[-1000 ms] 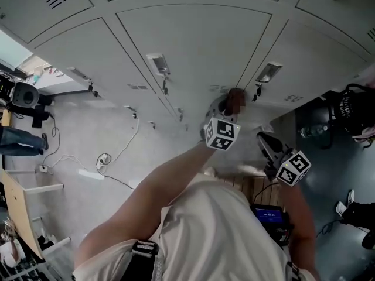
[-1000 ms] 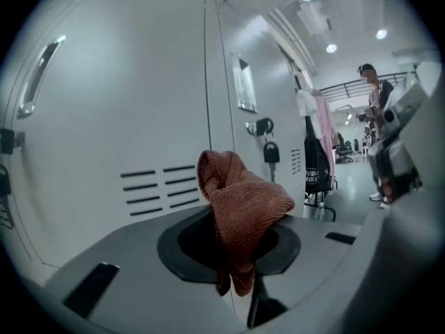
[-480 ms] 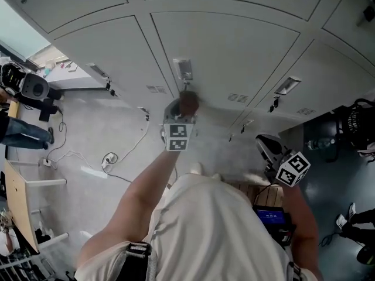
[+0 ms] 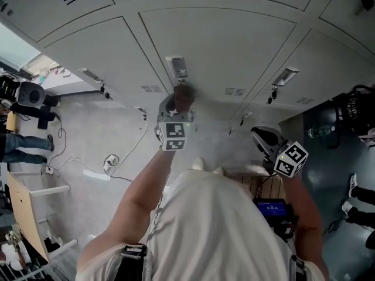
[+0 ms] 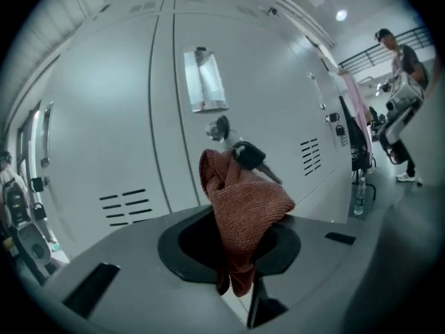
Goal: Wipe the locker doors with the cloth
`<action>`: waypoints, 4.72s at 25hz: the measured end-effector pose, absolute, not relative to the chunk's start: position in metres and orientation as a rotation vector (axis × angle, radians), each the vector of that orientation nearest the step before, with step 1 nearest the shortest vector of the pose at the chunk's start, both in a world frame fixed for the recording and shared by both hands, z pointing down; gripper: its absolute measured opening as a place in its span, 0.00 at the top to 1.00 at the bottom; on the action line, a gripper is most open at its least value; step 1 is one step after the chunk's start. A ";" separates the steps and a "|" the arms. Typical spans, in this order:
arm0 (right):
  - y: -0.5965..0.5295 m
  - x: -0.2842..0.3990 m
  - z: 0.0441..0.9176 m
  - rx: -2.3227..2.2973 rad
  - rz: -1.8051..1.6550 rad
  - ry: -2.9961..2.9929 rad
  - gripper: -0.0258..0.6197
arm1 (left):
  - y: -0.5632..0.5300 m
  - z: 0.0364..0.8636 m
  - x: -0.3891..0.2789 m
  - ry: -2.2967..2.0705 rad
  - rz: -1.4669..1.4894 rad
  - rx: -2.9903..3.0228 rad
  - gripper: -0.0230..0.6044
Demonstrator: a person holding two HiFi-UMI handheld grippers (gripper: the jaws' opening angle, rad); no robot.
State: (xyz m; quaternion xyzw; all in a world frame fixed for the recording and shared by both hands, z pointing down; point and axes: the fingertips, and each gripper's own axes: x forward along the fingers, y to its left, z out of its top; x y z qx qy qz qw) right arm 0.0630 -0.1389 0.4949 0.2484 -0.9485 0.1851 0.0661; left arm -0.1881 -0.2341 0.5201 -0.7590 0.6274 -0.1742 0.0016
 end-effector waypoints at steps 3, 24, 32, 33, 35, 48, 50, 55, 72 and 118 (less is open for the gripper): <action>-0.144 0.073 0.496 0.785 0.559 -2.856 0.93 | -0.243 0.521 -0.160 2.075 -0.440 -2.352 0.85; -0.151 0.101 0.481 0.890 0.571 -2.883 0.93 | -0.262 0.409 0.004 1.609 -0.356 -2.438 0.85; -0.157 0.079 0.485 0.763 0.545 -2.932 0.93 | -0.245 0.390 -0.136 1.943 -0.431 -2.133 0.85; -0.154 0.080 0.485 0.759 0.546 -2.921 0.93 | -0.242 0.388 -0.143 1.969 -0.411 -2.130 0.85; -0.147 0.087 0.480 0.781 0.551 -2.895 0.93 | -0.237 0.387 -0.154 2.023 -0.360 -2.166 0.85; -0.151 0.099 0.476 0.841 0.568 -2.897 0.93 | -0.222 0.362 -0.257 2.359 -0.116 -1.957 0.85; -0.152 0.102 0.478 0.855 0.577 -2.896 0.93 | -0.224 0.359 -0.253 2.331 -0.136 -1.951 0.85; -0.151 0.099 0.480 0.844 0.585 -2.909 0.93 | -0.229 0.350 -0.201 2.272 -0.103 -1.992 0.85; -0.146 0.113 0.472 0.915 0.570 -2.925 0.93 | -0.246 0.329 0.051 1.496 -0.194 -2.414 0.85; -0.159 0.109 0.457 0.914 0.525 -2.959 0.93 | -0.241 0.226 -0.019 1.620 0.031 -2.179 0.85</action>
